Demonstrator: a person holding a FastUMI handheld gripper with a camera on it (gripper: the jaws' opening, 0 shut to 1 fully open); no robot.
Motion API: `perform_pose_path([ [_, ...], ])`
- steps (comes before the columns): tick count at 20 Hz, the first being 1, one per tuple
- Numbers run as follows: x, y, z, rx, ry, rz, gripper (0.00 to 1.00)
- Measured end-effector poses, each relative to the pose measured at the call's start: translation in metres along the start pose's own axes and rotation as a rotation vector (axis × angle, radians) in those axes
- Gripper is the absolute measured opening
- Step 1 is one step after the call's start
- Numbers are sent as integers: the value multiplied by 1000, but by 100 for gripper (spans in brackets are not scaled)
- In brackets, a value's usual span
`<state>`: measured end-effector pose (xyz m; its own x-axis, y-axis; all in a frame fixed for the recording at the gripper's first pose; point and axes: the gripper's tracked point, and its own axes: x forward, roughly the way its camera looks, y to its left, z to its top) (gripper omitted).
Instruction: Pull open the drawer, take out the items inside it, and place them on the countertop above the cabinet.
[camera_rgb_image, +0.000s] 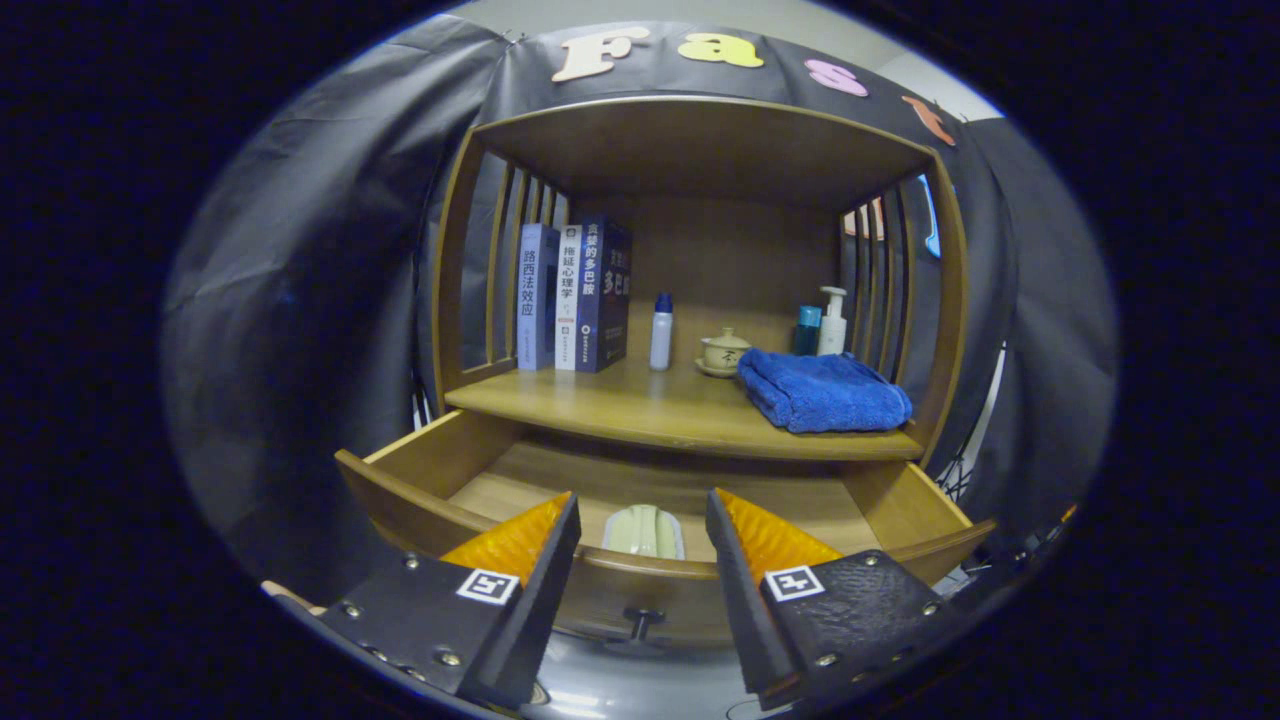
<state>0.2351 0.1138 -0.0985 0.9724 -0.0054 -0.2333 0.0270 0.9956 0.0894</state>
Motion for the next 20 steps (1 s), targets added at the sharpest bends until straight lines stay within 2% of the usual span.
perform_pose_path([
  [4,18,-1,10,-22,34,22,73],
  [7,40,2,6,-29,126,54,73],
  [14,98,4,-49,-105,488,117,74],
  [17,114,-2,-69,-128,577,105,50],
  [20,119,3,-93,-113,666,119,50],
])
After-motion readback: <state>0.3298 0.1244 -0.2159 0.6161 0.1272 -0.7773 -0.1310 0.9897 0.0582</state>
